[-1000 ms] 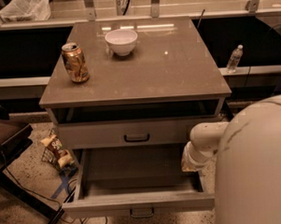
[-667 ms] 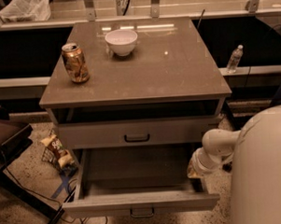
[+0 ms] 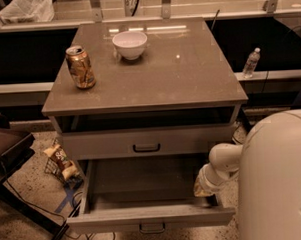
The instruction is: Open middle drawer
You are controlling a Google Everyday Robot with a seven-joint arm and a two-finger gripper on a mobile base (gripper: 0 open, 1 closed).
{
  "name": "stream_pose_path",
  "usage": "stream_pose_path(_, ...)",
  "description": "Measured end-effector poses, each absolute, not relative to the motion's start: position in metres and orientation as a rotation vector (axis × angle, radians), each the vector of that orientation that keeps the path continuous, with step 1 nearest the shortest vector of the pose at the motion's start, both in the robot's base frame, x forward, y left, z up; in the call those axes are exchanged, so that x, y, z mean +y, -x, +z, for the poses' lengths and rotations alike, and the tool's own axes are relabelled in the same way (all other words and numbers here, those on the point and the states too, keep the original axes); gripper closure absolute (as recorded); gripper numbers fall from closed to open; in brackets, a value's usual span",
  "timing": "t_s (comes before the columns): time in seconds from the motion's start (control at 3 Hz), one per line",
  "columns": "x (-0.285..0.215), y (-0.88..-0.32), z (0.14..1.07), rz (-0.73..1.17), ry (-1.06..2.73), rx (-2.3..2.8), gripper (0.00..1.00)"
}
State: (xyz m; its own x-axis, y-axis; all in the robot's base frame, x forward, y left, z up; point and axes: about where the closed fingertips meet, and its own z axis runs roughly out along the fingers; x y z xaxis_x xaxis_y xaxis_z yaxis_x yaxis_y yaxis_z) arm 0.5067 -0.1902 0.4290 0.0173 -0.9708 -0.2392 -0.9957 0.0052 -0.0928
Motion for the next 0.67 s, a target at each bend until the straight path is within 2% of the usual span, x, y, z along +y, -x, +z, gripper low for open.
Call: stream_pose_path(0.67, -0.157, -0.469, 0.380, 0.259, 2.103, 2.001, 1.00)
